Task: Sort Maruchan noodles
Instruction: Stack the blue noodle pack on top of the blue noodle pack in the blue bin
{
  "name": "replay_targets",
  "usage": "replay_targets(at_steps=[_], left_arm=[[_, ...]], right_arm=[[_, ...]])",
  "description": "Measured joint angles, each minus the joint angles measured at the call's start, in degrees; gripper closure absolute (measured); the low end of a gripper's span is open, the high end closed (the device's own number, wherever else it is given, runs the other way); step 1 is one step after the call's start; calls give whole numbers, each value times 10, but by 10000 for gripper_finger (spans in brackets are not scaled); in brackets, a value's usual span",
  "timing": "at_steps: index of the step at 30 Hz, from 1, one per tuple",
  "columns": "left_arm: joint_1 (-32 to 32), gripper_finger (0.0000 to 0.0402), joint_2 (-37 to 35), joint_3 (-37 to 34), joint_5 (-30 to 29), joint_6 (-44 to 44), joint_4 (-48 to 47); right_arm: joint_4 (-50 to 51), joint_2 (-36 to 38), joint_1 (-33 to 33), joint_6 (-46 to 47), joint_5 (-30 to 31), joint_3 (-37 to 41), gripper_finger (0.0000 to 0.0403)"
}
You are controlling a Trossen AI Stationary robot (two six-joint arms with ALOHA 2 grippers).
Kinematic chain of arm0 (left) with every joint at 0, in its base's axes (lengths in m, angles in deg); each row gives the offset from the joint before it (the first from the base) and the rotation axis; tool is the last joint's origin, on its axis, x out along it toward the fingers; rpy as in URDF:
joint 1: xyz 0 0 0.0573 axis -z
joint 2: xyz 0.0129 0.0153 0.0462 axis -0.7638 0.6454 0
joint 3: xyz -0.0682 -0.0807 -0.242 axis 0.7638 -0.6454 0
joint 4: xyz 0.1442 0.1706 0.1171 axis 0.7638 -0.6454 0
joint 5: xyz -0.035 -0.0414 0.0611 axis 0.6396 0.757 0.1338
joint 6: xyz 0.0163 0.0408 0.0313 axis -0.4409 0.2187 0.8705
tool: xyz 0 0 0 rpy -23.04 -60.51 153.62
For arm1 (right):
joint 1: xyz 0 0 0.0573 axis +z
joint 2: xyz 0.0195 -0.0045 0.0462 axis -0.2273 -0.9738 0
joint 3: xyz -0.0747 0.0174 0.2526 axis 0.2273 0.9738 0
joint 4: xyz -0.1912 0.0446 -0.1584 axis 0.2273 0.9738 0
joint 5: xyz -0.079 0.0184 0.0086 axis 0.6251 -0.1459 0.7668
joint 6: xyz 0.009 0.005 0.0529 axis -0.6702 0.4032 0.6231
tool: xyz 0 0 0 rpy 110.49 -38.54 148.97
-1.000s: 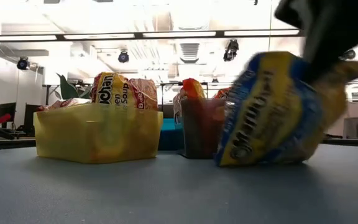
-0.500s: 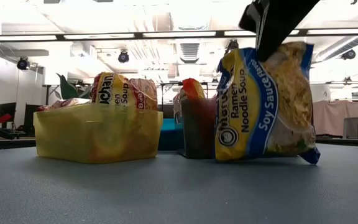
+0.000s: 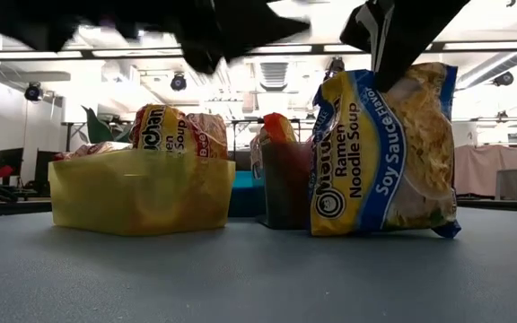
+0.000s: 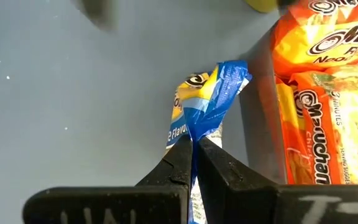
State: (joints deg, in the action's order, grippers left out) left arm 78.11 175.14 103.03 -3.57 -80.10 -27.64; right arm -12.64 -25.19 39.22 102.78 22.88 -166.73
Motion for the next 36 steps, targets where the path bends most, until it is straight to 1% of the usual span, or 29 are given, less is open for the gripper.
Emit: replay_targets(at_steps=[3,6,10,13,17,20,24,28,31,32,36], left_arm=[[-13,144,33,10,-1,10,19],[-22,141,60,23,-1,13,23],[-35,147,95,45,3,13,23],[-43,154,115,60,18,13,23],[-43,169,124,65,29,13,20],[-42,195,124,65,29,13,21],[-43,258,124,65,29,13,17],[-41,334,124,65,29,9,12],[-36,385,124,65,29,10,11],[-34,392,124,65,28,11,11],[-21,391,113,65,28,12,10]], right_arm=[[0,0,0,-2,0,0,394],[0,0,0,-2,0,0,394],[-3,0,1,-9,0,0,394],[-5,0,1,-21,0,0,394],[-7,0,1,-24,0,0,394],[-16,0,1,-22,0,0,393],[-36,4,1,-20,1,0,377],[-40,13,1,-16,4,0,337],[-36,25,1,-15,24,0,304],[-32,31,2,-15,29,0,294],[-26,73,5,-14,32,0,264]])
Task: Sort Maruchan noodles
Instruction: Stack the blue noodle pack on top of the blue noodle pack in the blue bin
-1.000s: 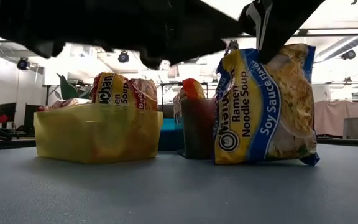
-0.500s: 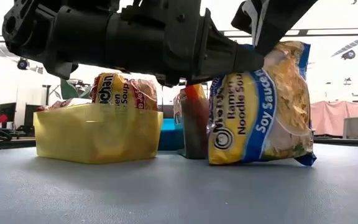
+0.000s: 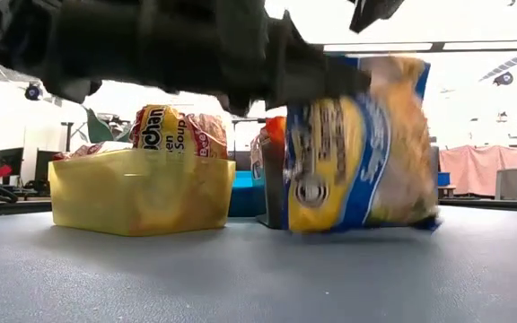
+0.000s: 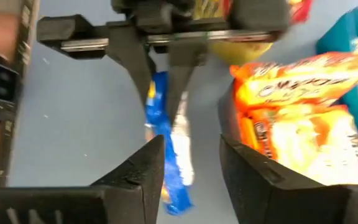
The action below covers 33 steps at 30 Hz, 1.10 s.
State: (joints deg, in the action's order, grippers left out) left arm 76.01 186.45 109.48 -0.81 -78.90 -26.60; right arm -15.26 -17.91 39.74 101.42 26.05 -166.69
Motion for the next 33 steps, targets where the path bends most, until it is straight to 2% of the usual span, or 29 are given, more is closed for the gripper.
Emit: replay_targets(at_steps=[3,6,9,14,19,22,28,33], left_arm=[[12,399,-29,0,0,22,0],[20,400,-69,0,0,51,-6],[19,400,-119,-1,-9,65,-54],[3,401,-199,-1,-68,106,-152],[-45,401,-257,-1,-177,122,-232],[-88,401,-273,-1,-217,110,-274],[-180,401,-282,-2,-203,85,-313],[-247,401,-293,-2,-57,27,-387]], right_arm=[[3,38,13,0,23,1,254],[3,81,35,-1,69,14,253],[1,122,63,6,131,32,257],[-55,177,111,12,246,91,267],[-126,204,129,14,293,162,273],[-169,210,129,12,299,201,276],[-266,212,129,-14,299,257,273],[-291,212,129,-14,299,276,271]])
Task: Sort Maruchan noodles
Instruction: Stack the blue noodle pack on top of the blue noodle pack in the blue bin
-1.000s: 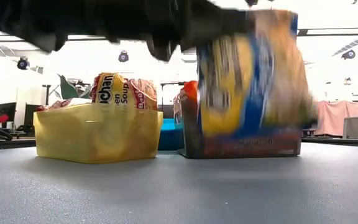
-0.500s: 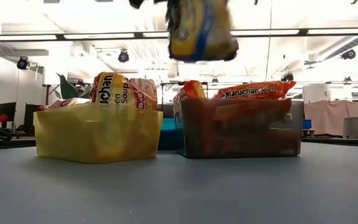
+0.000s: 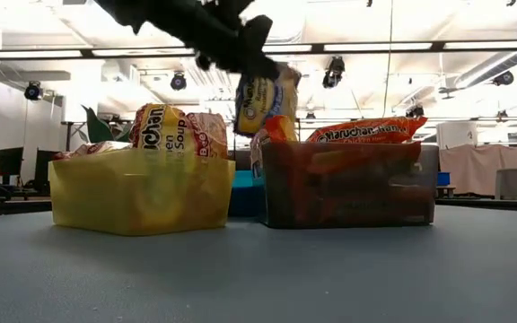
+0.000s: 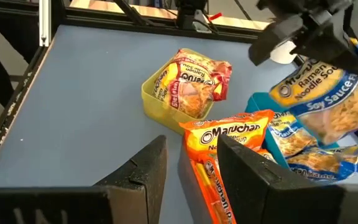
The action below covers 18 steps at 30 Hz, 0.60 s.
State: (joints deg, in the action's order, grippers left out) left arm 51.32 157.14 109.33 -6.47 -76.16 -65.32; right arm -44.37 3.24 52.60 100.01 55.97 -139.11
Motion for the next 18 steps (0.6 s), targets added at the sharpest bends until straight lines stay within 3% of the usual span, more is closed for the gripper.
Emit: replay_targets(at_steps=[9,18], left_arm=[[-107,402,-9,0,160,-124,-128],[-127,401,-9,0,263,-163,-144]], right_arm=[[-3,0,0,4,0,3,277],[-4,0,0,4,0,4,273]])
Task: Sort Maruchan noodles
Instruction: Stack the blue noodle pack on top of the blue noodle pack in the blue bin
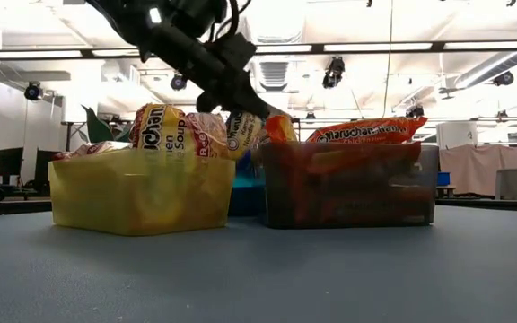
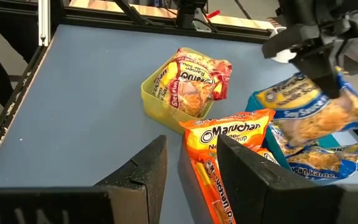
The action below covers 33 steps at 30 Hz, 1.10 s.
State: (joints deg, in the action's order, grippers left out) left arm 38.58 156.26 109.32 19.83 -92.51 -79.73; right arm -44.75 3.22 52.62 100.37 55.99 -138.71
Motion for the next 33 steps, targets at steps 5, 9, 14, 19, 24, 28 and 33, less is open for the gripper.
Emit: replay_targets(at_steps=[5,9,14,19,24,28,33], left_arm=[[-4,401,9,0,5,-14,-30],[-8,400,18,1,3,-8,-26],[-10,385,28,1,2,-7,-26],[-11,367,29,1,-19,4,-27],[-13,338,29,1,-43,38,-29],[-14,305,29,1,-49,61,-29],[-14,264,27,5,-127,99,-50]], right_arm=[[0,0,0,0,0,0,276],[-1,0,0,0,0,0,277],[-9,0,0,0,0,0,275],[-10,-1,0,0,0,0,274],[-11,-1,0,0,0,0,274],[-11,-1,0,0,0,0,278],[-11,-1,0,0,0,0,275]])
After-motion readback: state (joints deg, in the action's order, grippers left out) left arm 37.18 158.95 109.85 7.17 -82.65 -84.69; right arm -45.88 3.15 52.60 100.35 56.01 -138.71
